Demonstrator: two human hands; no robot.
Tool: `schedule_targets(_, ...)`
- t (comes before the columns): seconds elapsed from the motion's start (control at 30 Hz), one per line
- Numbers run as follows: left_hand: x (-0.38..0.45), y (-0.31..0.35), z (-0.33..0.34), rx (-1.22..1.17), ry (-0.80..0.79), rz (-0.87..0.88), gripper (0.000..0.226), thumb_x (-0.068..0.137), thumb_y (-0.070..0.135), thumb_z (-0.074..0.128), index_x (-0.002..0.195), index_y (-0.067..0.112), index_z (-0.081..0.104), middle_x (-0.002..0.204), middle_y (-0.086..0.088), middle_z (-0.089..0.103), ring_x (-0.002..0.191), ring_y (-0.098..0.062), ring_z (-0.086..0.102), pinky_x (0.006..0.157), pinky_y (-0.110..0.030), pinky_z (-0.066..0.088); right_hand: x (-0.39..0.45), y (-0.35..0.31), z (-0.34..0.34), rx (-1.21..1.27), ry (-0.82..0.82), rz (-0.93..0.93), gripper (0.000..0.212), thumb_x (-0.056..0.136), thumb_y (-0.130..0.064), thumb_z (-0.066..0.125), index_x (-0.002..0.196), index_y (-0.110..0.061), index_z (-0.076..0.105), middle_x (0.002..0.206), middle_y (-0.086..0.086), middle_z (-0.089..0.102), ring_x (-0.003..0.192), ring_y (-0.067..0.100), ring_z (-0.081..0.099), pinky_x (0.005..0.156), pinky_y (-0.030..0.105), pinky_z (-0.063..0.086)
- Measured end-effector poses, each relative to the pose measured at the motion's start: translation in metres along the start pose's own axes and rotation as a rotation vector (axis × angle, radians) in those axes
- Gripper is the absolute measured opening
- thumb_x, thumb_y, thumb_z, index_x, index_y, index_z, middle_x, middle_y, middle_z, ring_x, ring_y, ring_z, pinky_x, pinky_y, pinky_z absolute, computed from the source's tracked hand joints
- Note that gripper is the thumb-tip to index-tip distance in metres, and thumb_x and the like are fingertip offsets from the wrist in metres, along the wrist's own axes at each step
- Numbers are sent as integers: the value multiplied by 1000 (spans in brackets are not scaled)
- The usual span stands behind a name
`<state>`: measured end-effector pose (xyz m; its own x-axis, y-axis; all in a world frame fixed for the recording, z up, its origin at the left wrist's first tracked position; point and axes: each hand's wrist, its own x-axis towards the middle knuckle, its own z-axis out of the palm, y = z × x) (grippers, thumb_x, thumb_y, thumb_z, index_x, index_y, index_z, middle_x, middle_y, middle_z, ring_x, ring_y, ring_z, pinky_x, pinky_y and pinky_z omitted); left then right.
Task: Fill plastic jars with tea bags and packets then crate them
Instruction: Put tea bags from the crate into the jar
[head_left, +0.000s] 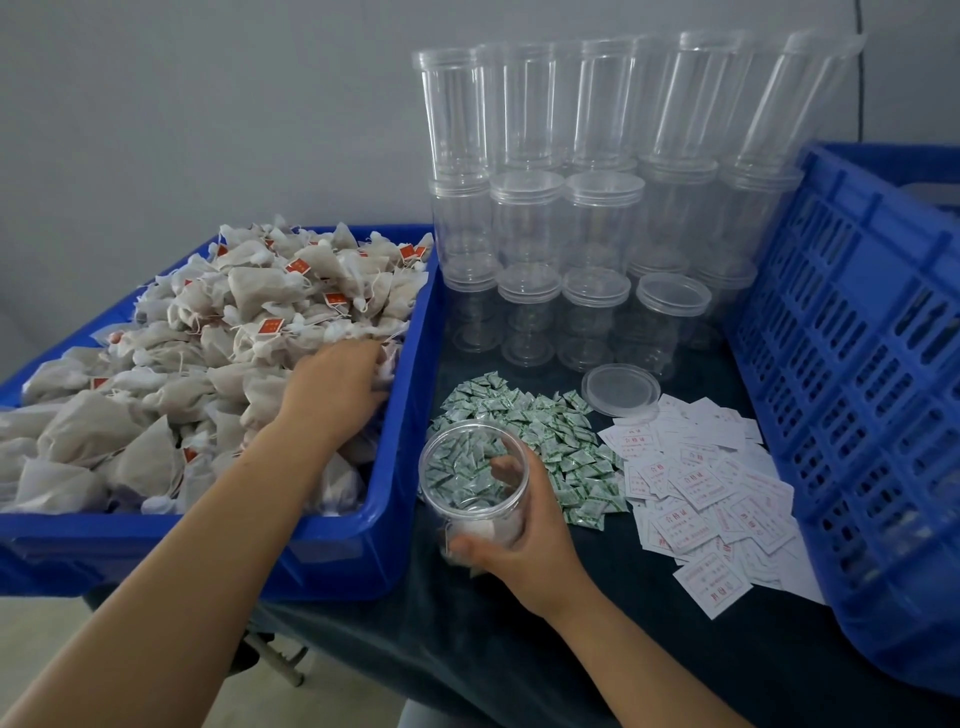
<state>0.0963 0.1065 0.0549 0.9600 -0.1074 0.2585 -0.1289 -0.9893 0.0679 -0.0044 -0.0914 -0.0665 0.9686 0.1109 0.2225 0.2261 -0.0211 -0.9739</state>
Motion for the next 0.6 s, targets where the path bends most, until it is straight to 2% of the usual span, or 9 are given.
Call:
schedule_targets(0.13,-3,0,0,-31,75,22,20,85,20,65,102,14,57,102,-6,61,98,-27,53,80,-38,40,0,0,0,10,-1,2,101,55,-39,90,141,-40,38,140,-9,43,127,-10,45,94,11,46)
schedule_targets(0.27,-7,1,-4,-205,261,26,25,83,16,69,102,10,54,107,-9,54,98,-27,52,81,-35,42,0,0,0,6,-1,-4,99,55,-39,90,140,-41,39,139,-11,44,126,-10,46,95,12,45)
schedule_targets(0.4,-12,5,-10,-318,320,-8,30,86,28,67,100,13,45,88,-3,55,80,-25,56,67,-37,44,0,-2,0,18,-10,-4,98,55,-37,89,140,-38,40,140,-9,44,126,-10,46,95,12,46)
schedule_targets(0.5,-14,10,-20,-400,384,19,37,84,33,68,109,14,49,91,0,58,83,-22,57,71,-39,47,0,-2,-1,19,-15,-8,100,55,-37,89,141,-35,39,141,-6,44,125,-10,46,94,11,45)
schedule_targets(0.6,-19,23,-38,-513,431,106,36,80,40,69,107,19,57,92,9,60,82,-8,55,72,-21,44,1,-1,-1,13,-11,-7,101,55,-39,89,142,-35,37,142,-4,43,127,-9,45,95,11,45)
